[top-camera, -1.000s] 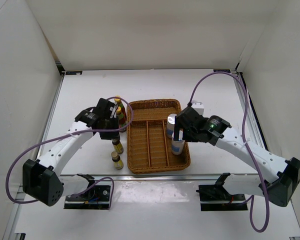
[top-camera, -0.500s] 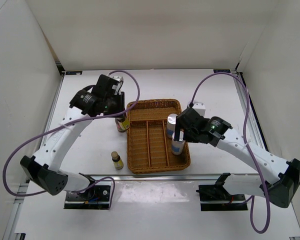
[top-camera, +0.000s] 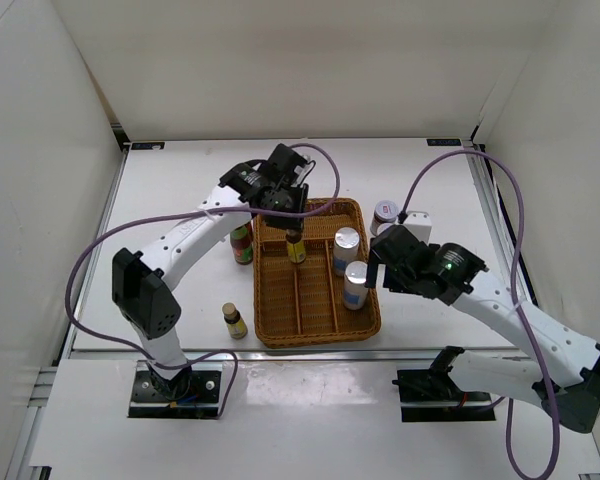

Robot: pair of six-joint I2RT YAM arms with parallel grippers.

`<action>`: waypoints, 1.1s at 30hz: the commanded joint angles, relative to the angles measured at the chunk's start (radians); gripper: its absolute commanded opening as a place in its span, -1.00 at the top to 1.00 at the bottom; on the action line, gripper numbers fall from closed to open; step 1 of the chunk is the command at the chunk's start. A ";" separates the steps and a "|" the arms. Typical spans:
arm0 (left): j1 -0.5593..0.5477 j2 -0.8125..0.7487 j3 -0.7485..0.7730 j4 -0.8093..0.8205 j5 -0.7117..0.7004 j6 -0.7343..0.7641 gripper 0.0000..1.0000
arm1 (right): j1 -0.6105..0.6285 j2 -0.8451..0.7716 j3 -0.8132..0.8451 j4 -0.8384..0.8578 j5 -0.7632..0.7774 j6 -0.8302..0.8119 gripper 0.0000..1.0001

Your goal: Organize the condiment bottles

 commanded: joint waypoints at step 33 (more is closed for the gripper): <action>-0.079 0.089 0.070 0.081 -0.023 -0.027 -1.00 | -0.003 -0.095 -0.043 -0.089 0.087 0.057 -0.99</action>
